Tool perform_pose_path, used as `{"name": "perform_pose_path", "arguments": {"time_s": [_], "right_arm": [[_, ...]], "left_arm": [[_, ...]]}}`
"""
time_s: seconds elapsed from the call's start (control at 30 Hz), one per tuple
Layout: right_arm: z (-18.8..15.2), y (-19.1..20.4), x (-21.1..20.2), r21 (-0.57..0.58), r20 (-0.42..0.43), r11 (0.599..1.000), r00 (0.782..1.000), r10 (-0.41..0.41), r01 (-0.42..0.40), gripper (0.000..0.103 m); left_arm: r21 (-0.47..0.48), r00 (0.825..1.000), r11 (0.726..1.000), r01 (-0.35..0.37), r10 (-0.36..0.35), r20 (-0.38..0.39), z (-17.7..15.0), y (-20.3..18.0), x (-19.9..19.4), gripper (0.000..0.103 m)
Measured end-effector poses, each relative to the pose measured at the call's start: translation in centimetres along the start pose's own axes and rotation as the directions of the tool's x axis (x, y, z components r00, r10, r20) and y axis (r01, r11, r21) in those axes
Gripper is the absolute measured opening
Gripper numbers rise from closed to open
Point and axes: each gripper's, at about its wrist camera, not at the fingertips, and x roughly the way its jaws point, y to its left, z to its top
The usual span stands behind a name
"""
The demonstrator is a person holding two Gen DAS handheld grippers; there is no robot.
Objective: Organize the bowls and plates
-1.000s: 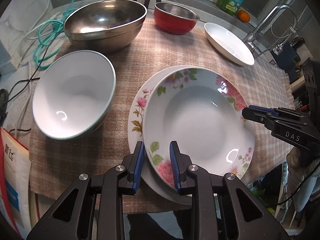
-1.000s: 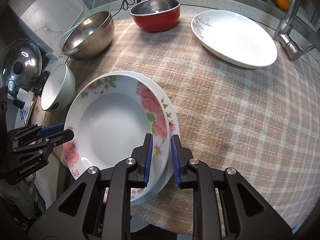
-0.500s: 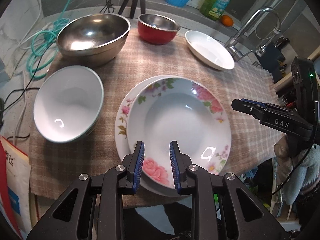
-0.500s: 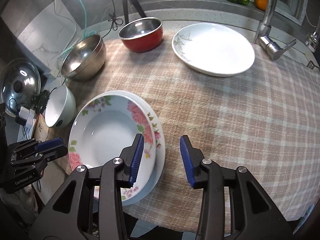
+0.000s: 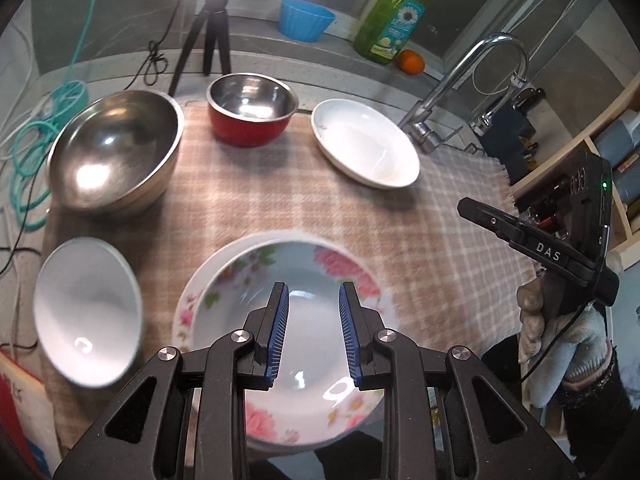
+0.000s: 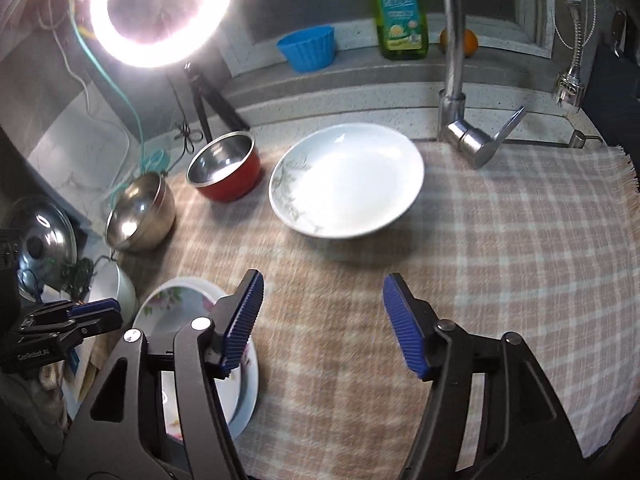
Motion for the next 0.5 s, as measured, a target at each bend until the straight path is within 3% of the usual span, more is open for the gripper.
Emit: {"name": "perform_pose_path", "arguments": {"time_s": [0.4, 0.5], "right_arm": [[6.5, -6.4, 4.4, -0.005, -0.071, 1.0, 0.997, 0.016, -0.017, 0.07], [7.2, -7.0, 5.6, -0.018, -0.075, 1.0, 0.997, 0.025, -0.026, 0.061]], "left_arm": [[-0.076, 0.996, 0.997, -0.027, 0.033, 0.083, 6.9, -2.8, 4.4, 0.023], [-0.096, 0.995, 0.995, -0.043, 0.051, 0.084, 8.3, -2.9, 6.0, 0.023]]}}
